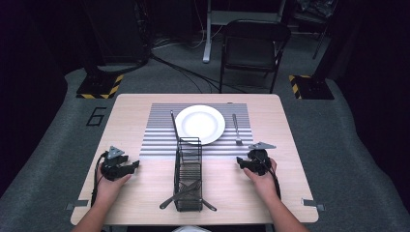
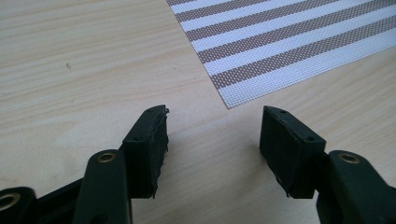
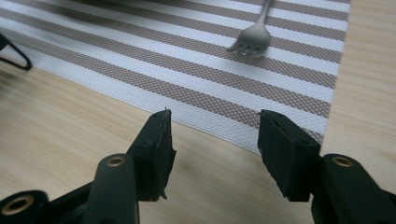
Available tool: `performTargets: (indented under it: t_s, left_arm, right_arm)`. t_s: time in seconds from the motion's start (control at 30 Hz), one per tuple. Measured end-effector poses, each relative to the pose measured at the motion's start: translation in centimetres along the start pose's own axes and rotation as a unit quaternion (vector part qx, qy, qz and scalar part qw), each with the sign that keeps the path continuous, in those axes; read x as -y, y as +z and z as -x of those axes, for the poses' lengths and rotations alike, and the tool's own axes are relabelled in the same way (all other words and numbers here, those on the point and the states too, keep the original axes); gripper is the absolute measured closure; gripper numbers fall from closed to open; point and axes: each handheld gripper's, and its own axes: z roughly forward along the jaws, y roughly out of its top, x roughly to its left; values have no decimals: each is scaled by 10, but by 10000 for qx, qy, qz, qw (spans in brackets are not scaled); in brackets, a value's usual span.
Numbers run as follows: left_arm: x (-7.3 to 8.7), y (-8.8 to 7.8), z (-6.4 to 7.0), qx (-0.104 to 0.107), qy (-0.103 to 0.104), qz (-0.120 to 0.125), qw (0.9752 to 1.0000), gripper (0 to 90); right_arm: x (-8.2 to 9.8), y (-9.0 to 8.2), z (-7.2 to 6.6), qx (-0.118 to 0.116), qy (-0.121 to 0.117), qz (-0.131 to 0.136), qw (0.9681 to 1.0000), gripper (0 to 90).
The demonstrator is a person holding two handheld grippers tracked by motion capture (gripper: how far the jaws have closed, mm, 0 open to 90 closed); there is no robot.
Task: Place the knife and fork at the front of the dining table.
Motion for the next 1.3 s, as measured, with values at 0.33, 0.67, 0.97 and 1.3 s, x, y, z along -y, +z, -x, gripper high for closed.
performTargets:
  t_s: [0.33,0.67,0.97,1.3]
  left_arm:
    - [-18,-11,12,250,-85,86,9996,433]
    - [-56,-28,33,670,-2,170,9976,466]
    - [-92,-41,47,921,99,271,9953,506]
    - [-121,-50,65,1041,423,331,9931,527]
  right_arm:
    - [6,4,0,2,-89,39,10000,422]
    - [9,5,-6,174,-349,103,9992,419]
    - [12,6,-7,227,-355,211,9989,415]
    - [12,6,-8,243,-343,202,9989,415]
